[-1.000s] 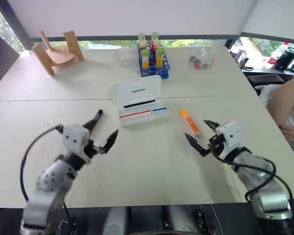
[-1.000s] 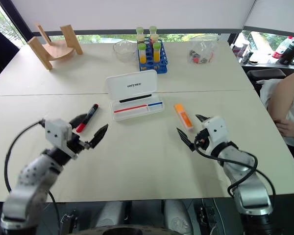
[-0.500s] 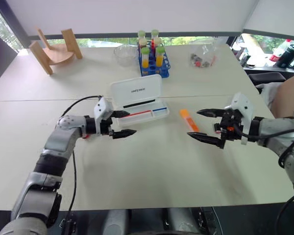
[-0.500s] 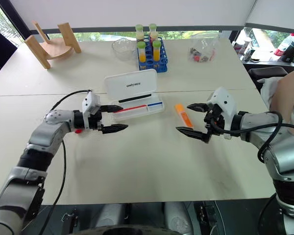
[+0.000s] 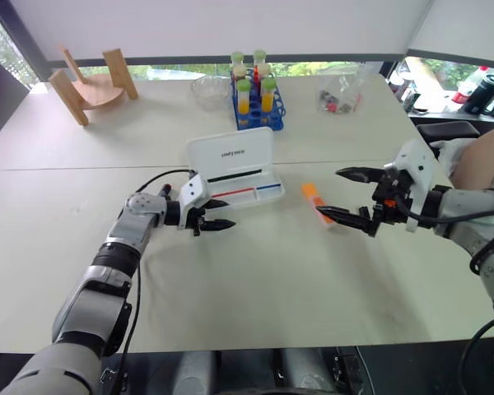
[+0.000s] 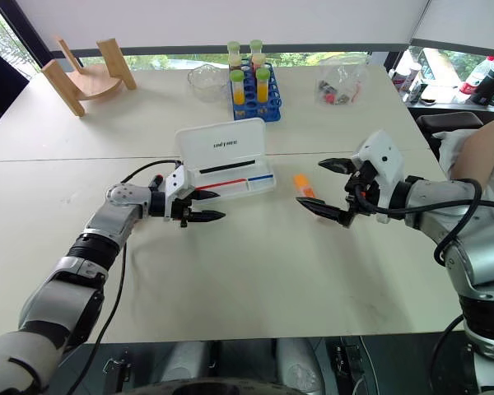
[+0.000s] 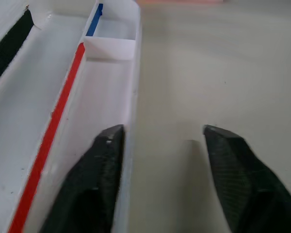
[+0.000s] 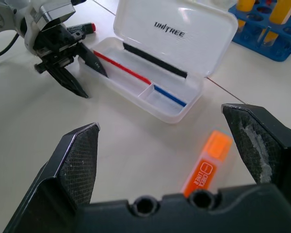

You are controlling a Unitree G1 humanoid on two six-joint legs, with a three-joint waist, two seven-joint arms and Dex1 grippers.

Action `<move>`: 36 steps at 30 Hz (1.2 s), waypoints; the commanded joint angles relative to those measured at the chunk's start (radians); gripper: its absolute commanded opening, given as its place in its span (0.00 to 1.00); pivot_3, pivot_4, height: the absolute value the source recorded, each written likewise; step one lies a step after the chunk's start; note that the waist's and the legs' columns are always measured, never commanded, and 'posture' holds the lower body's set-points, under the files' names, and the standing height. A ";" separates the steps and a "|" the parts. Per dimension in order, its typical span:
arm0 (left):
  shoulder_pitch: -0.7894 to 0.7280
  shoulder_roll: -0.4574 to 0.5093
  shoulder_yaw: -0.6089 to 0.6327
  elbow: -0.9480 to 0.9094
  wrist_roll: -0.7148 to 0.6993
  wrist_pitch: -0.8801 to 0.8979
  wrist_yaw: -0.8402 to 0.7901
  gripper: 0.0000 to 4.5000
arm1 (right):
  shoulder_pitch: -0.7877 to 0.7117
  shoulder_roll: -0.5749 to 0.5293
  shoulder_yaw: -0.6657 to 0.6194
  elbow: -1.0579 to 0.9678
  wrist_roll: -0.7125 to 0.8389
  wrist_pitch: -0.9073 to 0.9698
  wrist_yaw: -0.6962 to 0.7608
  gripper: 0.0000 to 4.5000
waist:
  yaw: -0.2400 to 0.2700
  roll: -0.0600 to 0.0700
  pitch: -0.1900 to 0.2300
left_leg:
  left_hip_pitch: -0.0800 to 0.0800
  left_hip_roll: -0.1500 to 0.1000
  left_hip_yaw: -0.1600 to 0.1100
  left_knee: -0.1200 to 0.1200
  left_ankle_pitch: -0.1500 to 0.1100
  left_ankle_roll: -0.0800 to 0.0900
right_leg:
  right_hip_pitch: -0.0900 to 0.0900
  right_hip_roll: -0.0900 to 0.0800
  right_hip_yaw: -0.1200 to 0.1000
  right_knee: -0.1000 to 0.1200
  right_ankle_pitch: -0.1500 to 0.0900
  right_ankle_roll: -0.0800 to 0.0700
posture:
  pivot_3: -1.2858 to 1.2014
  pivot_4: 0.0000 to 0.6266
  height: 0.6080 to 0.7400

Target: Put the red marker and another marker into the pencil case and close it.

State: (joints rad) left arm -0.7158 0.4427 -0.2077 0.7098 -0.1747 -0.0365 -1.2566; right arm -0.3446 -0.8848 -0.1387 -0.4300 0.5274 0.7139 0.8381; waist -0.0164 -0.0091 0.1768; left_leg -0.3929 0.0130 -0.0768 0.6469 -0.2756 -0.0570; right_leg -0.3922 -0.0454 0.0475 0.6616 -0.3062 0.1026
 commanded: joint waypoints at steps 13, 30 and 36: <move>0.287 0.186 0.034 -0.442 -0.073 0.111 -0.152 0.01 | -0.078 0.023 0.033 0.009 0.004 -0.024 -0.002 1.00 | 0.002 0.001 0.000 | 0.001 0.000 0.000 0.001 0.000 0.000 | 0.000 0.000 0.001 0.001 0.000 0.000 | 0.52 0.24 1.00; 0.360 0.250 0.106 -0.588 -0.114 0.108 -0.111 0.62 | -0.113 0.031 0.068 0.051 -0.022 -0.058 0.028 1.00 | -0.003 0.001 0.001 | 0.001 0.000 0.000 0.000 0.000 0.000 | 0.000 0.000 0.001 0.001 0.000 0.000 | 0.52 0.24 1.00; 0.499 0.332 0.351 -0.929 -0.294 0.349 0.065 0.99 | -0.111 0.038 0.068 0.056 -0.020 -0.061 0.035 1.00 | -0.001 0.003 0.002 | 0.000 0.002 0.000 0.000 0.000 0.000 | -0.001 0.000 0.001 0.002 0.000 0.000 | 0.52 0.24 1.00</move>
State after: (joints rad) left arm -0.2385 0.7599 0.0468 -0.1273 -0.3964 0.2309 -1.2598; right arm -0.4415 -0.8459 -0.0529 -0.3627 0.5056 0.6699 0.8706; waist -0.0178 -0.0063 0.1786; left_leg -0.3920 0.0148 -0.0767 0.6470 -0.2756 -0.0571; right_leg -0.3926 -0.0460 0.0486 0.6635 -0.3064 0.1023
